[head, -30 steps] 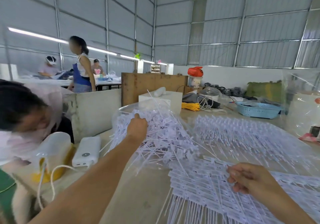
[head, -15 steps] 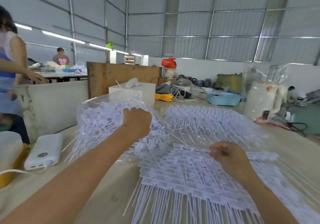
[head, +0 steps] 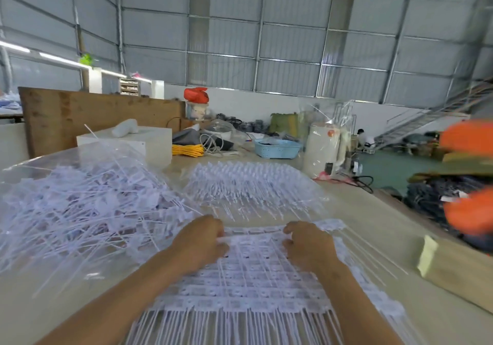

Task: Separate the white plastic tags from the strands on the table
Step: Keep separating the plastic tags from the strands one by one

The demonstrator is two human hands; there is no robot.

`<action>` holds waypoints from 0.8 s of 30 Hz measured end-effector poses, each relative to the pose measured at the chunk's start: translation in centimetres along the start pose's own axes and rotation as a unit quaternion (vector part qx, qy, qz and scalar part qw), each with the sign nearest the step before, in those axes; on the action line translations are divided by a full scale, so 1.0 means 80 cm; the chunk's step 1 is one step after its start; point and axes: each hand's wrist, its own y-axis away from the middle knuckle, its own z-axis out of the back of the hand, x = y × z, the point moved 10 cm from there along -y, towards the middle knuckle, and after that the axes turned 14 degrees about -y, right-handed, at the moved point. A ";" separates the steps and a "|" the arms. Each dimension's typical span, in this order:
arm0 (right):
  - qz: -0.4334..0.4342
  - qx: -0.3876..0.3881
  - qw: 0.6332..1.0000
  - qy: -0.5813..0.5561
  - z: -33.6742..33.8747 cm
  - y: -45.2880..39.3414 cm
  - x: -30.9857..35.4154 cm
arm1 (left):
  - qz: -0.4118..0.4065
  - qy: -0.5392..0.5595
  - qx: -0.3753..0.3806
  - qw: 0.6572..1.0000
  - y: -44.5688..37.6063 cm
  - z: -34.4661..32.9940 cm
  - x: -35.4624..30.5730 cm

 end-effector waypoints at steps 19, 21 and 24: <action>0.376 -0.347 0.859 -0.016 0.160 0.133 0.181 | 0.084 0.703 0.150 0.690 0.017 -0.031 -0.051; 0.318 -0.298 0.886 -0.155 0.184 0.113 0.157 | 0.079 0.638 0.153 0.750 0.021 -0.044 -0.052; 0.270 -0.267 0.878 -0.292 0.224 0.097 0.117 | -0.023 0.434 0.096 0.895 0.024 -0.051 -0.055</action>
